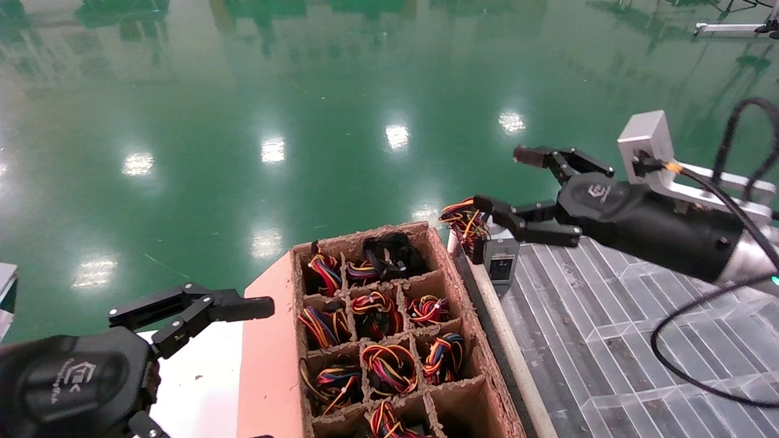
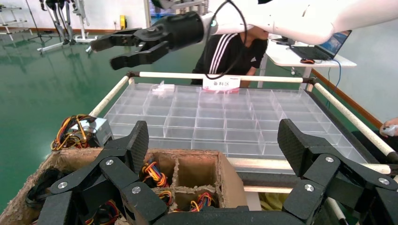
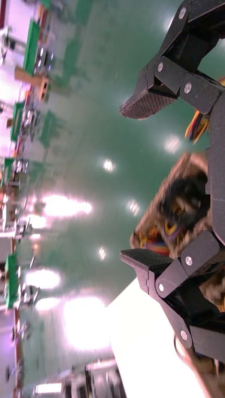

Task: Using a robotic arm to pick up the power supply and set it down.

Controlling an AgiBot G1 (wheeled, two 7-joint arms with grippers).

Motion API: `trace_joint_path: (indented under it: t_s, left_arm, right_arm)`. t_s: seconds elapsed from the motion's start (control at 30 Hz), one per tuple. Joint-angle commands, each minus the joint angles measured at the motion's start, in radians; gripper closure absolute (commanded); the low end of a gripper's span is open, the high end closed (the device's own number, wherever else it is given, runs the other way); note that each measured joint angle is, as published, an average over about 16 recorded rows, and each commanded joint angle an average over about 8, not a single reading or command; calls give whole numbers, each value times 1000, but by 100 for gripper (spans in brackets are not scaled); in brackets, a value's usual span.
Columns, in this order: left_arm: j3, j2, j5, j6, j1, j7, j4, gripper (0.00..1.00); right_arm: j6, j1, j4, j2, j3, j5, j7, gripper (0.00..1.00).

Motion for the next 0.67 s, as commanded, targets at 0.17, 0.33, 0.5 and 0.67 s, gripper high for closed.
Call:
trace_joint_path:
  t_s: [0.17, 0.33, 0.5, 0.67]
  left_arm:
    - [0, 0, 0, 0, 0, 0, 0, 0]
    - [0, 0, 0, 0, 0, 0, 0, 0]
    - [0, 0, 0, 0, 0, 0, 0, 0]
    - [0, 0, 0, 0, 0, 0, 0, 0]
  right_arm:
    - [-52, -75, 131, 51, 12, 58, 53, 0]
    - [-95, -136, 240, 94, 22, 106, 97, 0]
    - [-138, -198, 348, 136, 32, 154, 141, 0]
    - [-168, -241, 423, 165, 39, 188, 171, 0]
